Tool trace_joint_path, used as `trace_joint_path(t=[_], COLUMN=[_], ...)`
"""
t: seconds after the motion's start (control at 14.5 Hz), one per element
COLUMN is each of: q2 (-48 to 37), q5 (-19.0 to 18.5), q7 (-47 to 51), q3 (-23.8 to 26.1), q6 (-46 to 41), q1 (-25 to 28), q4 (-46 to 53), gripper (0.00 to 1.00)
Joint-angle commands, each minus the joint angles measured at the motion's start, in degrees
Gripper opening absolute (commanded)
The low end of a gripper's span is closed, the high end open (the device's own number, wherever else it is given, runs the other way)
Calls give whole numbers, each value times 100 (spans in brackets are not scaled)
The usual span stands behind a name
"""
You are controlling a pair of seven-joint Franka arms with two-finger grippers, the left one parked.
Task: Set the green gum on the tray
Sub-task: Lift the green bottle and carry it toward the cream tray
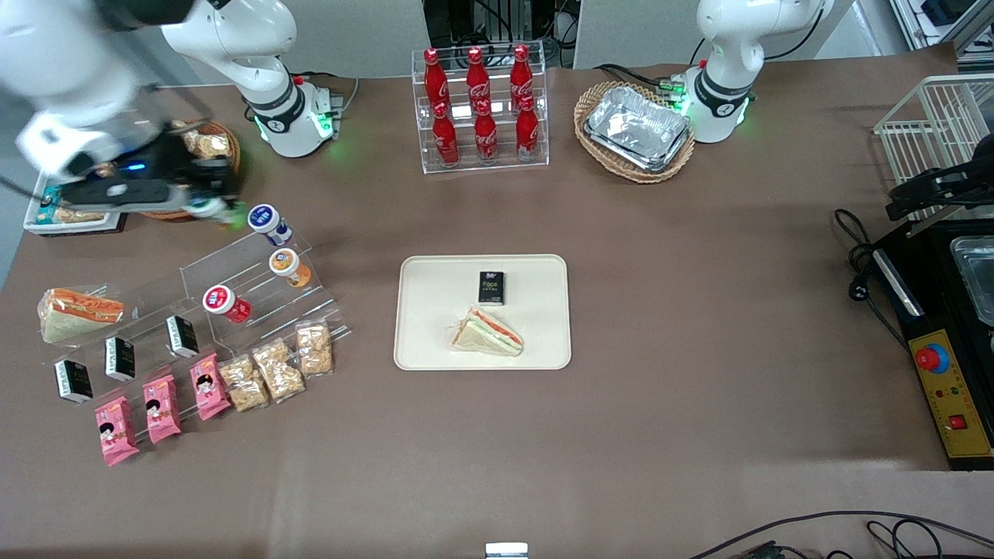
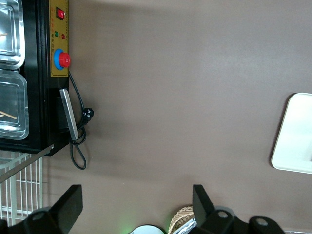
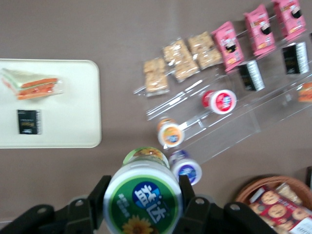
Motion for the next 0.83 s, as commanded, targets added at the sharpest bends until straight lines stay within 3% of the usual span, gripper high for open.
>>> trace_joint_path(t=[0.0,0.28,0.48,0.76], q2=[496,1156,1490,2122], q5=[73,-24,-155,-962], q7=[1701,3093,3507,4174], q3=[1065,1884,1921,1921], q6=[77,1156,2228,3626], q1=[-16,28,239,511], q4=[234,-134,-775,-1540], gripper=[40,41,41,40])
